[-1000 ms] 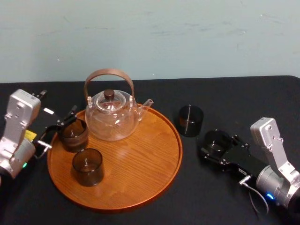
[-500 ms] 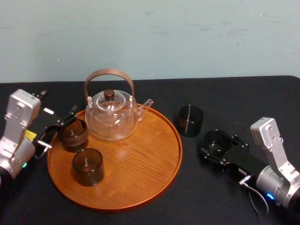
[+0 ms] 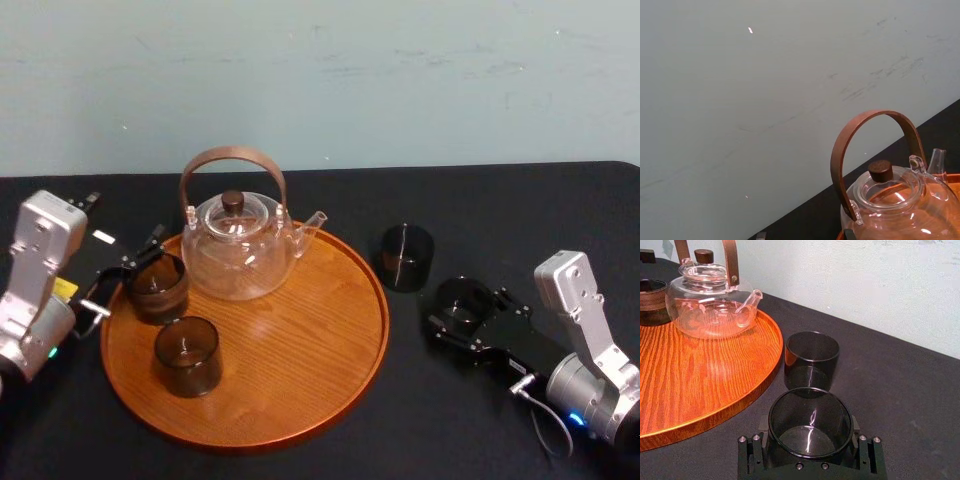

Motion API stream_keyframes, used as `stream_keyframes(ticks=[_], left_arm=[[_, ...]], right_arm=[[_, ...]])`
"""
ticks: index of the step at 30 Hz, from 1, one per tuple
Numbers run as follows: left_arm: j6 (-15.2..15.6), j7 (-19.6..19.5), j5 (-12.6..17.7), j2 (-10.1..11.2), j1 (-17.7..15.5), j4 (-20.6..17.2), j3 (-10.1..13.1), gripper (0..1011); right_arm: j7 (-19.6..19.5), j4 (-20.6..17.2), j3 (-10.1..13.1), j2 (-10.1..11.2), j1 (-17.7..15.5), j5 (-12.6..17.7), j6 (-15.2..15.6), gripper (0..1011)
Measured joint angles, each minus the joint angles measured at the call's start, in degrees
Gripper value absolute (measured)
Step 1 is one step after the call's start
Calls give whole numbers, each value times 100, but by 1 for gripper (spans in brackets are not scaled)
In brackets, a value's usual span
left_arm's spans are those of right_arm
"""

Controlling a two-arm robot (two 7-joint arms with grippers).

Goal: Pick up the glass from the table and place it on the tray.

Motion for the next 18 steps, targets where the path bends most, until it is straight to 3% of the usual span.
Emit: stream_keyframes(ticks=[10,18], left_arm=[[0,0,0,0,0,0,0,1001],[0,0,0,0,0,0,0,1001]], right_arm=[[0,0,0,0,0,0,0,916],[186,-169,211,-9,-130,47,-27,915]])
